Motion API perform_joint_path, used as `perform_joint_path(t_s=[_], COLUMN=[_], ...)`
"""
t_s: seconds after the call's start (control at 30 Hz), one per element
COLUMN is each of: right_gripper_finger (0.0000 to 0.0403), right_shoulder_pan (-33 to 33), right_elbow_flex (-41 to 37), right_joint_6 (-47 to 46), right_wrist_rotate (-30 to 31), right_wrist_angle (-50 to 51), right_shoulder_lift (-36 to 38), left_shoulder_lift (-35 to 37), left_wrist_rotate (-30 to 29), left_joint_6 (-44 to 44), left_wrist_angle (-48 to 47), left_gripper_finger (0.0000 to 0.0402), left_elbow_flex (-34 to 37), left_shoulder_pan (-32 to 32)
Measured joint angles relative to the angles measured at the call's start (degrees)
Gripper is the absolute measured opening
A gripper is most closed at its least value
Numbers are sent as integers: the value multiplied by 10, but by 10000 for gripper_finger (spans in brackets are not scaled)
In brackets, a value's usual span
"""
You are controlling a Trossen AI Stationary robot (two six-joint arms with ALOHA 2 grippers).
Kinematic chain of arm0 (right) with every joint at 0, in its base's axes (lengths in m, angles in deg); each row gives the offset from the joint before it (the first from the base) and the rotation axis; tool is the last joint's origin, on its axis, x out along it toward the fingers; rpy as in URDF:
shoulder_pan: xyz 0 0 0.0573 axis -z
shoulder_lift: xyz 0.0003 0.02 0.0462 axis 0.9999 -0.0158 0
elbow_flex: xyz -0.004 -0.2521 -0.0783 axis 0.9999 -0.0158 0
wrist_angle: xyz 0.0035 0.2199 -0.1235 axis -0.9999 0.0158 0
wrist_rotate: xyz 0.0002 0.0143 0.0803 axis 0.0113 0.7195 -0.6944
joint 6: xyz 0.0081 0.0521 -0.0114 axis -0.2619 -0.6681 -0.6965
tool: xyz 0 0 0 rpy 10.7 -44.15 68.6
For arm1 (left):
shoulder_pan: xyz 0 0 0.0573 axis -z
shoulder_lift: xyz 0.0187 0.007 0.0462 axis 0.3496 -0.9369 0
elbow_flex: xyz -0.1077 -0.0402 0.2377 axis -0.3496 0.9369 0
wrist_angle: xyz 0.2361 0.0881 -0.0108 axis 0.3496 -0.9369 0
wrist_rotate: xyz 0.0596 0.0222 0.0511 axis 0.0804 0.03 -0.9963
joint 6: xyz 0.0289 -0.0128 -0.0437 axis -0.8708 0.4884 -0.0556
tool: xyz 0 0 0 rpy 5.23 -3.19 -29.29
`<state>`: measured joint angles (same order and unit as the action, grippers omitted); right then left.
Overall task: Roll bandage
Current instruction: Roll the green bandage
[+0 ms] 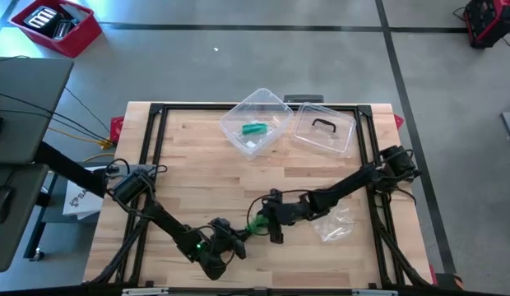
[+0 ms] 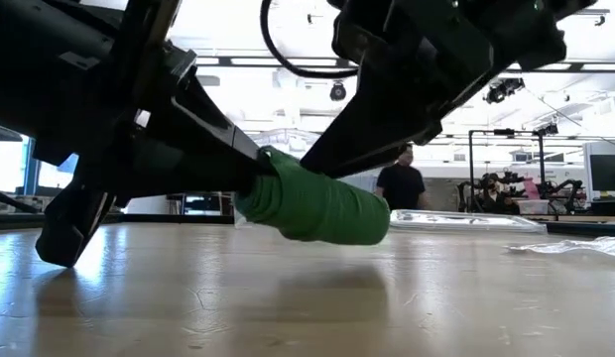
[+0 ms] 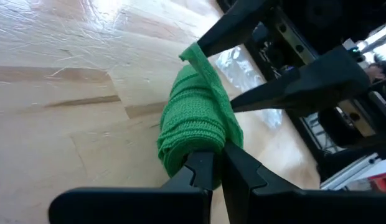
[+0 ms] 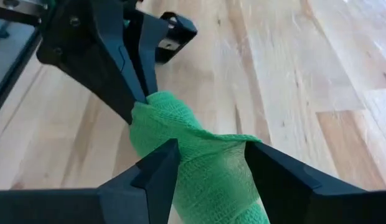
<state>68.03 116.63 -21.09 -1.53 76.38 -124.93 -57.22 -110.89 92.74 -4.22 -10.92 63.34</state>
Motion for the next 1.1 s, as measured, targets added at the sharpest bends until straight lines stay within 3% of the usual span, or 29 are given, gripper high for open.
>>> perform_joint_path(t_s=[0.13, 0.3, 0.67, 0.8, 0.97, 1.1], right_gripper_finger=[191, 201, 212, 213, 213, 213], right_shoulder_pan=[5, 17, 25, 23, 18, -6], right_elbow_flex=[20, 28, 48, 48, 48, 48], right_joint_6=[22, 66, 30, 63, 152, 205], right_wrist_rotate=[-75, -116, -92, -117, -201, -198], right_wrist_angle=[42, 57, 80, 117, 121, 121], right_shoulder_lift=[0, 0, 16, 33, 35, 35], left_shoulder_lift=[-1, -1, -1, -1, -1, -1], left_wrist_rotate=[-2, -7, -25, -24, -23, -21], left_joint_6=[-3, -8, 21, 28, 25, 15], left_wrist_angle=[22, 30, 39, 42, 41, 41], left_gripper_finger=[7, 7, 7, 7, 7, 7], left_elbow_flex=[0, 0, 0, -1, -1, -1], left_shoulder_pan=[2, 2, 12, 14, 14, 14])
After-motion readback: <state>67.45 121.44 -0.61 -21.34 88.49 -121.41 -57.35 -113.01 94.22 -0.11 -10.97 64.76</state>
